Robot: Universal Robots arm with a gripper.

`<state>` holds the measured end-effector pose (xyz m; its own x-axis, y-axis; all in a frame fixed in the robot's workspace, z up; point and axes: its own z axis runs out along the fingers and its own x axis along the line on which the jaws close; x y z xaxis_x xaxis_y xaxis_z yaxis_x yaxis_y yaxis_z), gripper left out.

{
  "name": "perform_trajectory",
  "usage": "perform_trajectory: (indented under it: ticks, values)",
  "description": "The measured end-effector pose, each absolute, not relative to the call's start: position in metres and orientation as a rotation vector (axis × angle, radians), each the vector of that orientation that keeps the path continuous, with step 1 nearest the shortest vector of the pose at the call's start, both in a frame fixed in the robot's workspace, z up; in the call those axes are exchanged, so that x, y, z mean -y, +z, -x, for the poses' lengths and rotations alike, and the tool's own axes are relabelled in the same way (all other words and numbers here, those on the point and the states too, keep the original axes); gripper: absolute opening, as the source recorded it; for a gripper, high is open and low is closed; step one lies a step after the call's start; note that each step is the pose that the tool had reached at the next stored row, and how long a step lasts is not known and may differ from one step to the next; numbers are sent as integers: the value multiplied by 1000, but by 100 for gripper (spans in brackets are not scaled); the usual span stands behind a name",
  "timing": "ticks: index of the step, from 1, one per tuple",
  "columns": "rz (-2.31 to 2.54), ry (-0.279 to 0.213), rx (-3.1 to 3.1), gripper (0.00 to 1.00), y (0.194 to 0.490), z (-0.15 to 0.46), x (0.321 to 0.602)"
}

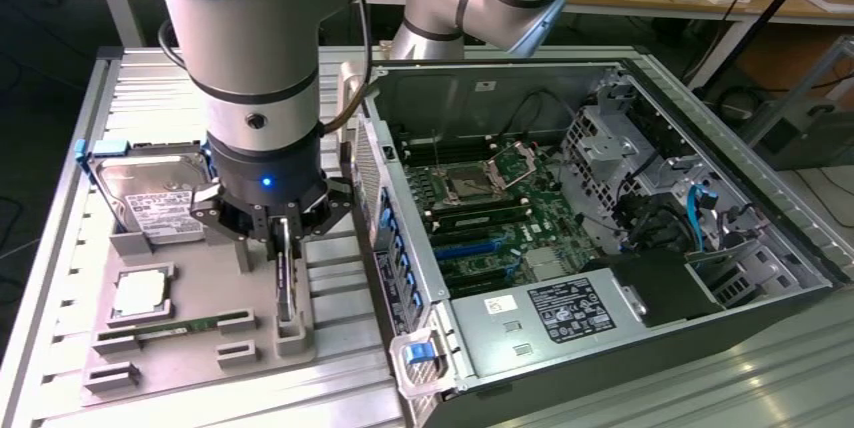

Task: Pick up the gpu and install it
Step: 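Pick up the gpu and move the gpu toward the slot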

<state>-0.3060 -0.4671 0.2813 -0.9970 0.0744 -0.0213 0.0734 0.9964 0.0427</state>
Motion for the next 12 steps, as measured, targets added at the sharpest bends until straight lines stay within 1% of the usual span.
perform_trajectory:
  ticks: [12]
  values:
    - [-115,65,-3116,27,285,306,467]
